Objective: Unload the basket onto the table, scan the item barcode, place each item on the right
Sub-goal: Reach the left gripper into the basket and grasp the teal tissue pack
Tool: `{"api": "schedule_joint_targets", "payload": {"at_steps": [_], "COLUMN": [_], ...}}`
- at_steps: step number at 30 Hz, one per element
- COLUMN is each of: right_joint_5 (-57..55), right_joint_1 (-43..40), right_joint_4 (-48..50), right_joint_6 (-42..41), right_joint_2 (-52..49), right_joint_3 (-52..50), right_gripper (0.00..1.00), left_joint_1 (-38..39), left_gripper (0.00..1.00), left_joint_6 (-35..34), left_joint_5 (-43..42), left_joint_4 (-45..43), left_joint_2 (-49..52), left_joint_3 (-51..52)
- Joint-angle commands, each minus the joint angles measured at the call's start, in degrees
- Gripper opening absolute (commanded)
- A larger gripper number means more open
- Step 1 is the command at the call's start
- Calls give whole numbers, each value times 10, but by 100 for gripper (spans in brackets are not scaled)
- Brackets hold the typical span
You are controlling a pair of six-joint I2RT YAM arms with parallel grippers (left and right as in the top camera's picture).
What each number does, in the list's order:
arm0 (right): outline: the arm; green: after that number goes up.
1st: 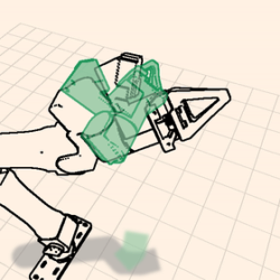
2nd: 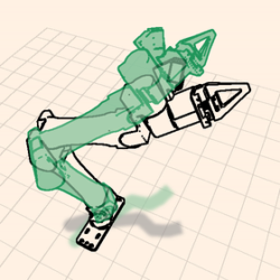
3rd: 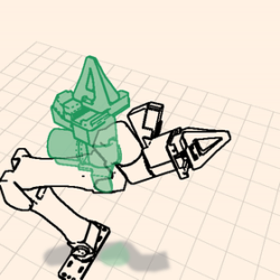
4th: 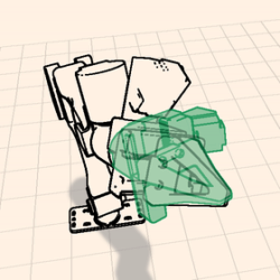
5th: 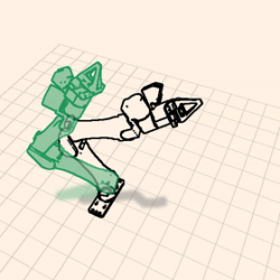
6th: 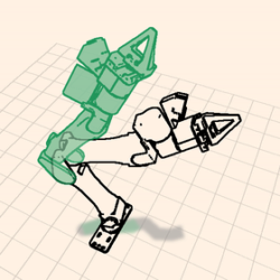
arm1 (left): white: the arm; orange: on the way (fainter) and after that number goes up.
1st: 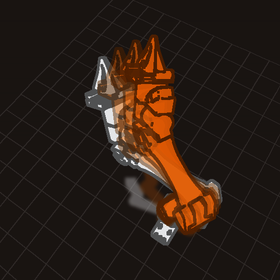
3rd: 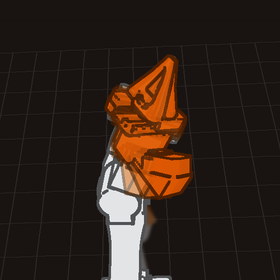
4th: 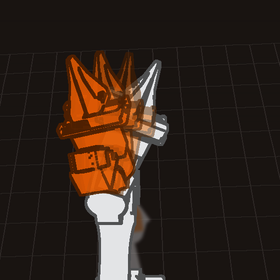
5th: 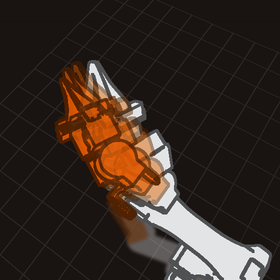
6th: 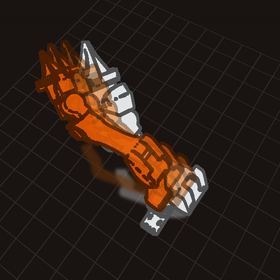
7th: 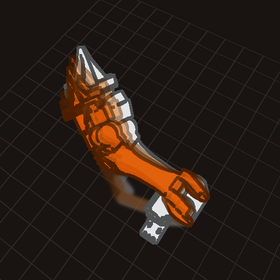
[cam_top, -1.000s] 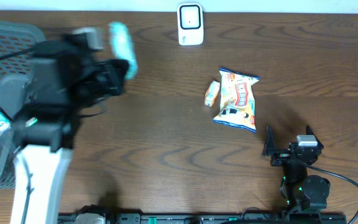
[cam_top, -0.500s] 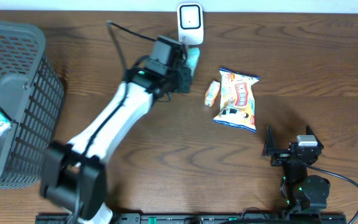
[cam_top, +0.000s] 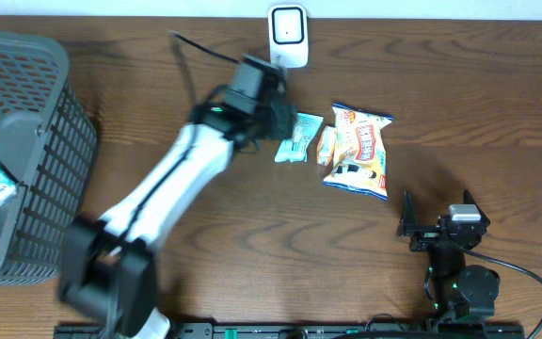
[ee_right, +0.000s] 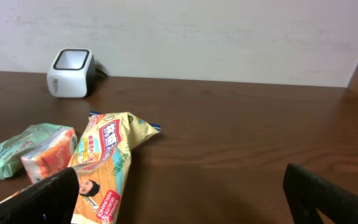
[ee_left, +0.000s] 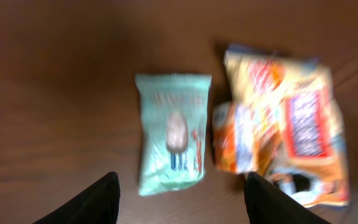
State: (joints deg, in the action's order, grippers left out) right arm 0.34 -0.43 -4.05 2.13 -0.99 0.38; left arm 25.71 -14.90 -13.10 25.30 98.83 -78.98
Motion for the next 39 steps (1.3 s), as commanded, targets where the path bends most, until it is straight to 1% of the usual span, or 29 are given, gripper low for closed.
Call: {"api": "schedule_joint_targets", "payload": {"at_steps": [1,2,5,7,9,11,16,17,18,21,23,29,31,35,39], "right_joint_5": [-2,-2,-2,-2,-2,-2,-2,-2,-2,-2,-2,-2,-2,-2,-2], "right_joint_1": [6,6,6,6,6,6,6,6,6,6,6,6,6,6,6], "right_joint_4": [-2,-3,-3,-3,-2,-2,-2,-2,-3,-2,-2,-3,-2,-2,-2], "right_joint_6": [5,5,5,5,5,5,5,5,5,5,5,5,5,5,5], "right_joint_2": [2,2,2,2,2,2,1,1,1,1,1,1,1,1,1], "right_joint_3": [-1,-1,-1,-1,-1,-1,-1,-1,-1,-1,-1,-1,-1,-1,-1], "right_gripper": [99,99,99,99,99,99,99,99,99,99,99,99,99,99,99], "left_joint_1": [-65,-82,-150,-203,-259,-318,-465,-490,-510,-566,-589,-608,-607,-607,-606], "left_gripper": [64,64,64,64,64,64,65,67,70,70,70,70,70,69,68], "left_joint_6": [27,27,27,45,79,95,96,90,78,33,32,32,36,70,110], "left_joint_5": [62,94,224,302,358,394,399,399,399,398,391,390,372,306,303], "left_joint_4": [1,3,12,14,14,16,38,39,40,46,49,43,37,18,3], "left_joint_2": [-117,-137,-202,-232,-248,-250,-216,-203,-193,-153,-125,-40,-12,38,79], "left_joint_3": [-5,-5,-5,-5,-5,-5,-3,-3,-3,-3,-2,-2,-2,-2,-2]}}
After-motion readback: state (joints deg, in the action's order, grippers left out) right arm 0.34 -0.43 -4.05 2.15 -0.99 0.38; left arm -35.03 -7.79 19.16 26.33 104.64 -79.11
